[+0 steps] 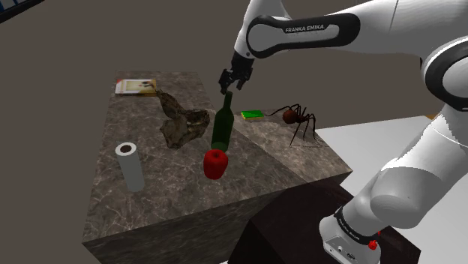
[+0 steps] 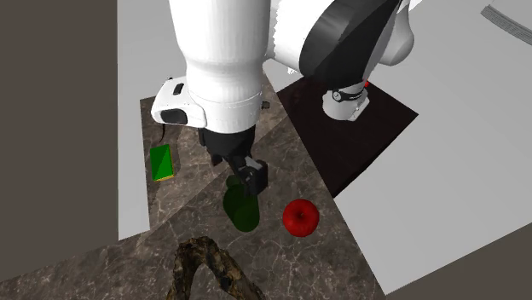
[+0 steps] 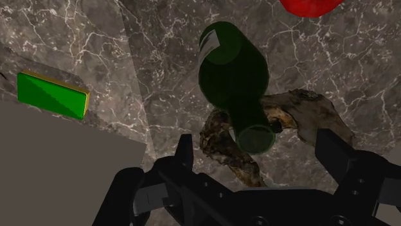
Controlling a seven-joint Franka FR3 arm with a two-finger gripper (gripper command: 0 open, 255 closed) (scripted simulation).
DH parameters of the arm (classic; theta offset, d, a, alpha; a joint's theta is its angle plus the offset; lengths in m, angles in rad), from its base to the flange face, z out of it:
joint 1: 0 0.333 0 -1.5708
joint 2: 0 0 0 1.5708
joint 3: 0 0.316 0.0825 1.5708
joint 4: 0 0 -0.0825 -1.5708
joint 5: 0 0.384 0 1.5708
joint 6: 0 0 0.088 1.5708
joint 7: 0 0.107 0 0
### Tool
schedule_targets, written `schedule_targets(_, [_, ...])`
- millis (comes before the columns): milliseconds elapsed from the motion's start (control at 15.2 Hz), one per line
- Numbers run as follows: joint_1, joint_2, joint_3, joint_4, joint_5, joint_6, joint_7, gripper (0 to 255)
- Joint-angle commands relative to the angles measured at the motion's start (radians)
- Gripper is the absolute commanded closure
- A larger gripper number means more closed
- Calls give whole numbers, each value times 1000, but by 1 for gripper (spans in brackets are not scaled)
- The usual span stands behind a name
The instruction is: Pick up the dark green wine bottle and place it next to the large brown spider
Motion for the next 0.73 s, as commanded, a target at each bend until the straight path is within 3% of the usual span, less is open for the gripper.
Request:
schedule_targets(0, [2, 17, 2, -7, -1, 24, 3, 0])
schedule_targets(264, [4, 44, 2, -33, -6, 78, 6, 0])
schedule_targets(660, [4, 44, 2, -33, -6, 78, 6, 0])
